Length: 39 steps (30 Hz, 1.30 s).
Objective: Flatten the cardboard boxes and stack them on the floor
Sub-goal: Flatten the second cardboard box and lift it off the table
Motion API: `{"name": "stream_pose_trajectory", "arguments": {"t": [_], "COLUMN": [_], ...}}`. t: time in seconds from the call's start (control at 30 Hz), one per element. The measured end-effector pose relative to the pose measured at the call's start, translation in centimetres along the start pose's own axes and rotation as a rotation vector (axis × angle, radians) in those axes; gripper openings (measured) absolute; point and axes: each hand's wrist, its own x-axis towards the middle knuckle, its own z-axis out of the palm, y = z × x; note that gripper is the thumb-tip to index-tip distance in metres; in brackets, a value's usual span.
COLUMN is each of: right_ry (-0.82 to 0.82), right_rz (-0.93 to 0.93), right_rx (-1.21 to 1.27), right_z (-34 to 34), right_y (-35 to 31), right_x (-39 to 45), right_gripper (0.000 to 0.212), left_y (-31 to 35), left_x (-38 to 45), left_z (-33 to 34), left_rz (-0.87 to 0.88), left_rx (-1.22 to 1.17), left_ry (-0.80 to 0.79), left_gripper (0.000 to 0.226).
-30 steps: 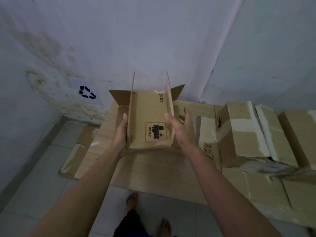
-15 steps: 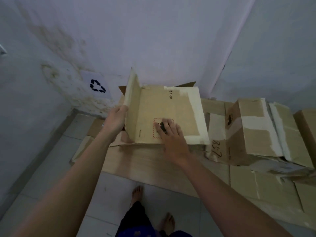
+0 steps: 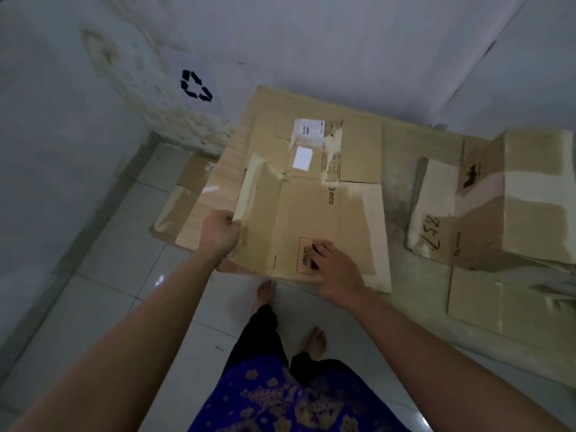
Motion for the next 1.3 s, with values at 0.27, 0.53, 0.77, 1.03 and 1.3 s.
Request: {"name": "stream_pose_trajectory", "arguments": {"t": [0.27, 0.53, 0.77, 1.03, 1.3], "right_ry": [-0.064, 0.011, 0.231, 0.394, 0.415], "right_rz": [0.208, 0.474, 0.708, 1.135, 1.187], "right_rx": [0.299, 0.303, 0.348, 0.511, 0.441], "right_z": [-2.0, -8.0, -7.5, -6.6, -9.0], "right_y": [0.9, 5.7, 9.9, 11.1, 10.4], "right_x": [5.3, 14.3, 19.1, 17.9, 18.1], "right_gripper": [0.055, 0.064, 0.047, 0.109, 0.110], "left_y": [1.2, 6.4, 6.0, 6.0, 7.4], "left_x": [4.8, 14.9, 21.1, 22.0, 24.5], "left_z": [0.6, 4.4, 7.6, 5.7, 5.0], "left_rz": [0.026, 0.402, 0.364, 0.190, 0.072], "left_rx": [0.253, 0.555, 0.585, 0.414, 0.286], "left_ry": [-0.032, -0.181, -0.118, 0.047, -0.085], "left_gripper": [0.052, 0.058, 0.058, 0.108, 0.129]}}
